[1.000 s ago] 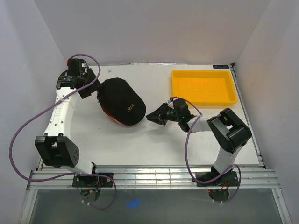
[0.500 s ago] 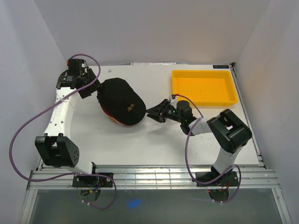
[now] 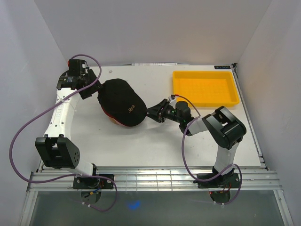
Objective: Stack the hats
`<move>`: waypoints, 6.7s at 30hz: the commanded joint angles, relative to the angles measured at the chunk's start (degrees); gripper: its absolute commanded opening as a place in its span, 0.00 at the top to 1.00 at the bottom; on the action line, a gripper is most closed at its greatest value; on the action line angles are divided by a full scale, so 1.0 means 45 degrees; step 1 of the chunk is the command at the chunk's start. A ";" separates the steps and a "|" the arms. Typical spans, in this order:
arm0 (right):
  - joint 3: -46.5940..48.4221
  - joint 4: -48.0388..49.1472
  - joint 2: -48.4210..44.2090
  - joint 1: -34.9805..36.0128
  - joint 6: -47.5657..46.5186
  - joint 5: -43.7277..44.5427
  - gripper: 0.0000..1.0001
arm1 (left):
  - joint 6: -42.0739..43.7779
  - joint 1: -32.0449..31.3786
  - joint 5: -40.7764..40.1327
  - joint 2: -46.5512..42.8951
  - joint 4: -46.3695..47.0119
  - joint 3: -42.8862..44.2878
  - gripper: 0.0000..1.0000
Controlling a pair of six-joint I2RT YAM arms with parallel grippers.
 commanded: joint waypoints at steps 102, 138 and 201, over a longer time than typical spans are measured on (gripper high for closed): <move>-0.0301 0.0508 0.2115 0.0117 0.0111 0.1040 0.92 | 0.0531 -0.0018 -0.1295 -0.0194 0.0218 0.0907 0.09; 0.1202 -0.5310 0.1354 0.0117 -0.2193 0.1411 0.86 | 0.0413 -0.0018 -0.0416 -0.0644 0.0218 0.1806 0.08; 0.4738 -1.0665 -0.2221 0.0000 -0.6510 0.1997 0.42 | 0.0433 -0.0018 -0.1373 -0.1621 0.0687 -0.1631 0.29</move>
